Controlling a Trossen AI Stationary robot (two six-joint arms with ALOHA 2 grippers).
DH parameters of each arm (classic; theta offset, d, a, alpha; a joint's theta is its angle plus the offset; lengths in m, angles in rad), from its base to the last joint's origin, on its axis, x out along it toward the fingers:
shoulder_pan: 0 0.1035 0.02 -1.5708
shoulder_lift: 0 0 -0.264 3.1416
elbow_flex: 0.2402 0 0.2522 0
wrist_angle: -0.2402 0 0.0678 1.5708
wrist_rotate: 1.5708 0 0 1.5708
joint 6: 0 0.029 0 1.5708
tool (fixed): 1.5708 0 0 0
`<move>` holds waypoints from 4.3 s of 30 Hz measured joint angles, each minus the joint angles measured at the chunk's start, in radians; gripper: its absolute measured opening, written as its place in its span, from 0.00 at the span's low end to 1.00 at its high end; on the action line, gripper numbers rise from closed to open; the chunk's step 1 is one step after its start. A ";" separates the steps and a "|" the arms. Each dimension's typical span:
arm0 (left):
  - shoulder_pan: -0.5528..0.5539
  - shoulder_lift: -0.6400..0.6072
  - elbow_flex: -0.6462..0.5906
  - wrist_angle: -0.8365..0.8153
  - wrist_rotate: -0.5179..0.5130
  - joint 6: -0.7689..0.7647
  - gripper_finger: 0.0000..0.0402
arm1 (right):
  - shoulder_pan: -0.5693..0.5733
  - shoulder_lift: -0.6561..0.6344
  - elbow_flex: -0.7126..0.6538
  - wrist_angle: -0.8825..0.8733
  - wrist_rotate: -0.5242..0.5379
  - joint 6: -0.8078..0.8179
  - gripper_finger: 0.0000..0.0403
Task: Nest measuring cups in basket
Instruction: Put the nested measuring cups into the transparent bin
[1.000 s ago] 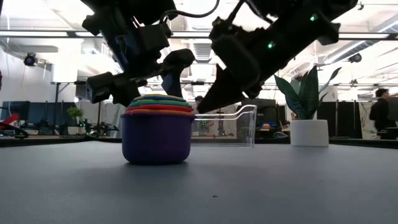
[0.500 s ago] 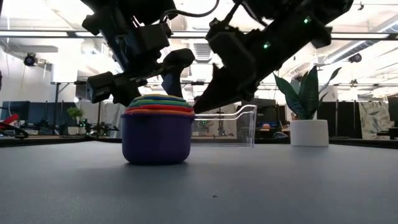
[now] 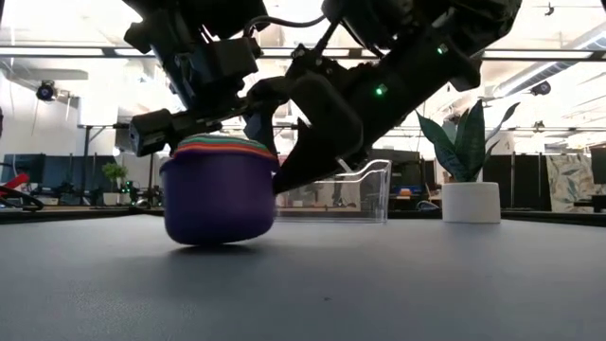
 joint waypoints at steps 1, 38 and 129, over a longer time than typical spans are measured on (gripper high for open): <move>0.000 0.000 0.000 -0.001 0.000 -0.002 0.62 | 0.000 -0.001 0.003 -0.001 0.000 -0.005 0.02; -0.011 0.021 0.000 0.009 0.112 0.235 0.62 | 0.088 -0.202 -0.081 -0.283 0.237 0.179 0.02; -0.034 0.208 0.312 -0.319 0.058 0.018 0.66 | 0.246 -0.040 -0.082 -0.099 0.044 0.274 0.02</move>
